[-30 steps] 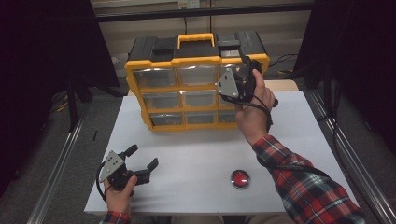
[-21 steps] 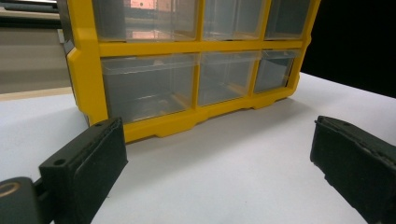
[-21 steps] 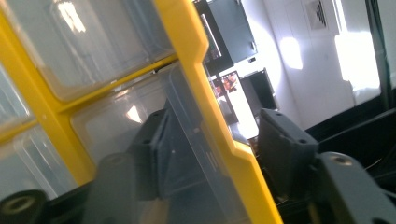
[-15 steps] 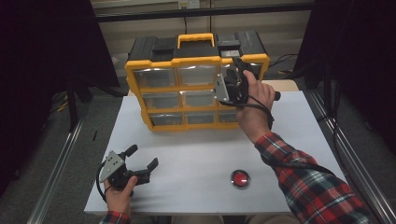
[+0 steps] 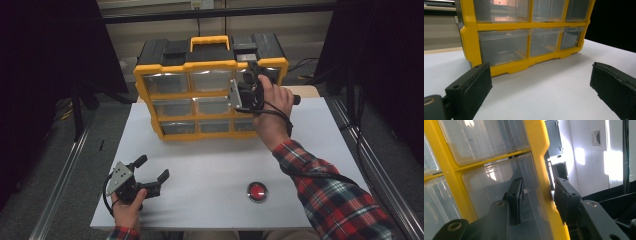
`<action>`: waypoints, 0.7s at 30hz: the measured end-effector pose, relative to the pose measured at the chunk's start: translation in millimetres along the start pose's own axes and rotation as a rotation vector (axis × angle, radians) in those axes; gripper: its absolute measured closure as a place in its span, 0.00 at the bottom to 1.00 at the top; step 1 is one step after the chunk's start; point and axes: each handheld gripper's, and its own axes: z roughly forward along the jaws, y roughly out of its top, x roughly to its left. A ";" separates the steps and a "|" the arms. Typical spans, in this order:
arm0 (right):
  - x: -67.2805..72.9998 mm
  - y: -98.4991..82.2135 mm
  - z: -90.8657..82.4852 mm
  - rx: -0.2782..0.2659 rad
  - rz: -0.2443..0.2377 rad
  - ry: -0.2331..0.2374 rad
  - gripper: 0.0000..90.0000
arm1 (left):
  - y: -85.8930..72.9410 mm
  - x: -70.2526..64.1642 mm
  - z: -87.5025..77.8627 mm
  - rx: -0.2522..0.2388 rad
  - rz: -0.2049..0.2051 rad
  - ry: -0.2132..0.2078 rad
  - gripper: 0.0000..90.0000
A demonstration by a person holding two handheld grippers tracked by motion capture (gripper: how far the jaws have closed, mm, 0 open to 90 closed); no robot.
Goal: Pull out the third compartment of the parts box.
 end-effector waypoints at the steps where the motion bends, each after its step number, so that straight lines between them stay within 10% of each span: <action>1: 0.4 -0.1 0.3 0.002 0.001 -0.003 0.67 | 0.1 0.0 0.0 0.000 0.001 0.000 0.04; 21: 1.8 2.5 5.3 -0.012 -0.057 -0.010 0.71 | 0.1 0.0 -1.3 0.000 0.001 0.000 0.04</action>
